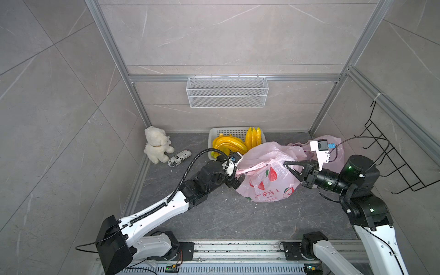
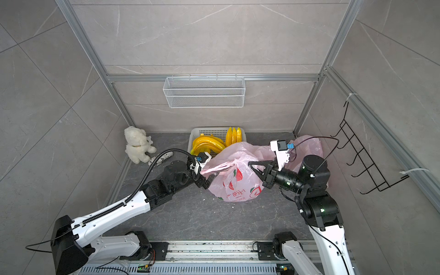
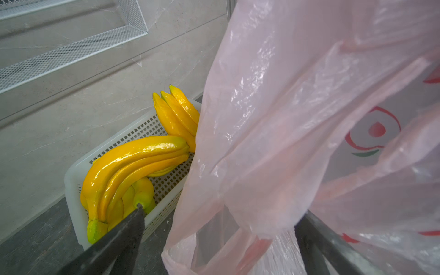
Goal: Place the banana into a plastic bag & tie a knot
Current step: Pick up the plastic bag from the corner of the board.
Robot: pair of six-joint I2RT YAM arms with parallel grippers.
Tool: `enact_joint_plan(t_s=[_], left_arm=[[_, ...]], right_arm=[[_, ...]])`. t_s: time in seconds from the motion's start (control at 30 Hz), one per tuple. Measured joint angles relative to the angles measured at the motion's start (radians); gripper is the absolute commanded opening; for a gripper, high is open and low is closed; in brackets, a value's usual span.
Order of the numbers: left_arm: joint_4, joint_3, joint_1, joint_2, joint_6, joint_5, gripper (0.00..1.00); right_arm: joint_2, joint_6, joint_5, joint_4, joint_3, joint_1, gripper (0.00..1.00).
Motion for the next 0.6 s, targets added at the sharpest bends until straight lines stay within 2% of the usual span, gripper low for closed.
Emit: enact_joint_plan(t_s=[0.1,0.23,0.3,0.37,0.5,0.6], left_arm=[[0.047,0.002,0.0,0.034,0.011,0.001,0.98],[0.092,0.031,0.0,0.106,0.014,-0.005,0.92],[0.115,0.051,0.0,0.143,0.016,-0.021,0.84],[0.128,0.071,0.0,0.165,0.023,-0.032,0.69],[0.119,0.114,0.0,0.186,0.032,-0.037,0.2],[0.118,0.129,0.0,0.184,0.032,-0.046,0.05]], right_arm=[[0.001,0.001,-0.002,0.009,-0.006,0.001,0.0],[0.001,0.0,-0.001,0.014,-0.011,0.007,0.0],[0.001,0.0,0.003,0.013,-0.013,0.011,0.0],[0.003,-0.001,0.008,0.013,-0.016,0.013,0.0],[0.009,-0.012,0.048,0.0,-0.017,0.017,0.0],[0.014,-0.016,0.09,-0.011,-0.022,0.017,0.0]])
